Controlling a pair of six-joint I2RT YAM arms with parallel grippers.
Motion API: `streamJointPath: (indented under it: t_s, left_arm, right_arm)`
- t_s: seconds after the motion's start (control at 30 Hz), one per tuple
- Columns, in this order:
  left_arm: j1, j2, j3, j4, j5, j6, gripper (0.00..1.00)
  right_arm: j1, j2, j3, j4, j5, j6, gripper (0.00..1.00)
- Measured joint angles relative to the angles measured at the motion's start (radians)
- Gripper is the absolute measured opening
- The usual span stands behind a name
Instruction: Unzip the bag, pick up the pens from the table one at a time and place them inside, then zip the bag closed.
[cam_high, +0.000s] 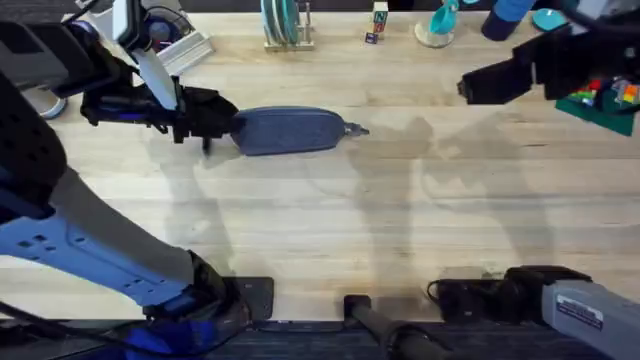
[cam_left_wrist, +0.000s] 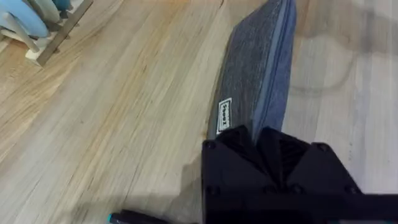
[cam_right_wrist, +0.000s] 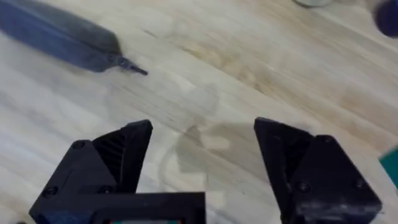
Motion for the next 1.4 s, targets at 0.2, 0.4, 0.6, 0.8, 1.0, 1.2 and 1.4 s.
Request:
streamJointPath:
  t_s: [0.2,0.4,0.6,0.8,1.0,1.2,1.4]
  left_arm:
    - [0.0,0.0,0.0,0.0,-0.001,0.0,0.042]
    - [0.0,0.0,0.0,0.001,-0.001,0.0,0.042]
    - [0.0,0.0,0.0,0.004,-0.001,0.0,0.042]
    - [0.0,0.0,0.0,0.006,-0.001,0.0,0.042]
    - [0.0,0.0,0.0,0.008,-0.001,0.0,0.042]
    - [0.0,0.0,0.0,0.008,-0.001,0.0,0.042]
    - [-0.001,0.0,0.0,0.011,-0.001,0.0,0.042]
  right_arm:
    - [0.0,0.094,0.0,0.018,-0.07,-0.11,0.996]
    - [0.0,0.162,0.0,0.071,-0.163,-0.211,0.996]
    - [0.0,0.187,0.0,0.131,-0.233,-0.281,0.997]
    - [0.0,0.187,0.0,0.131,-0.282,-0.327,0.997]
    - [0.0,0.187,0.0,0.131,-0.298,-0.341,0.997]
    - [0.016,0.213,0.002,0.132,-0.326,-0.347,0.997]
    - [0.04,0.272,0.002,0.139,-0.333,-0.37,0.997]
